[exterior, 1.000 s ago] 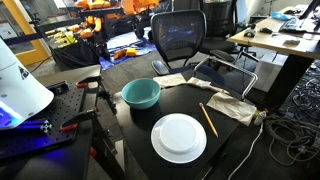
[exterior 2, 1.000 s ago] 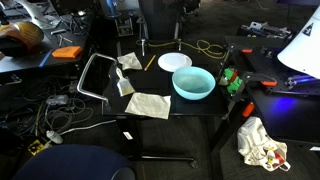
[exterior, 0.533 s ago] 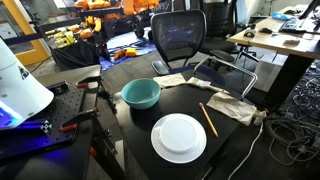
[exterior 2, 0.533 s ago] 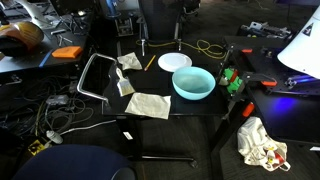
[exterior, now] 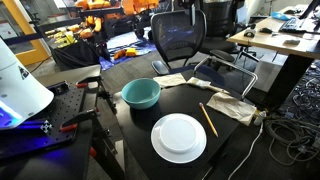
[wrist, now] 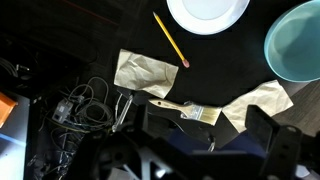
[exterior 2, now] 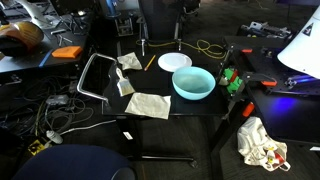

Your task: Put the pencil in the bowl

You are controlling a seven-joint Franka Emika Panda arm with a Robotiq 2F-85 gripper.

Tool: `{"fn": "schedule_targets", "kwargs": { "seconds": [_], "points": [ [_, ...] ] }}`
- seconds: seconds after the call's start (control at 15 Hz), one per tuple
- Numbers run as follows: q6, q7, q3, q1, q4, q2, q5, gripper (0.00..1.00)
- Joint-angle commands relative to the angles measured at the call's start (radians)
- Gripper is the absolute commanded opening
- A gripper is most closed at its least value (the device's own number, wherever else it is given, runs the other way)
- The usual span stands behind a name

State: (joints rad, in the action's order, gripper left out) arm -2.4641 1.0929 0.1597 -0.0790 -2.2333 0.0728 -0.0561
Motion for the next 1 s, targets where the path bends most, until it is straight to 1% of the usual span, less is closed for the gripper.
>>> {"fn": "schedule_targets", "kwargs": {
  "seconds": [0.0,0.07,0.13,0.27,0.4,0.53,0.73,0.93],
  "points": [
    [0.002,-0.004,-0.025,-0.023,0.002,-0.001,0.004,1.0],
    [0.002,-0.004,-0.025,-0.023,0.002,-0.001,0.004,1.0],
    [-0.024,0.025,-0.031,-0.021,0.007,0.013,0.0,1.0],
    [-0.044,0.052,-0.039,-0.022,0.016,0.039,0.024,1.0],
    [-0.075,0.064,-0.044,-0.026,0.024,0.074,0.055,1.0],
    [-0.109,0.099,-0.054,-0.036,0.034,0.12,0.055,1.0],
    [-0.157,0.153,-0.07,-0.057,0.054,0.199,0.074,1.0],
    [-0.191,0.248,-0.108,-0.101,0.09,0.287,0.048,1.0]
  ]
}}
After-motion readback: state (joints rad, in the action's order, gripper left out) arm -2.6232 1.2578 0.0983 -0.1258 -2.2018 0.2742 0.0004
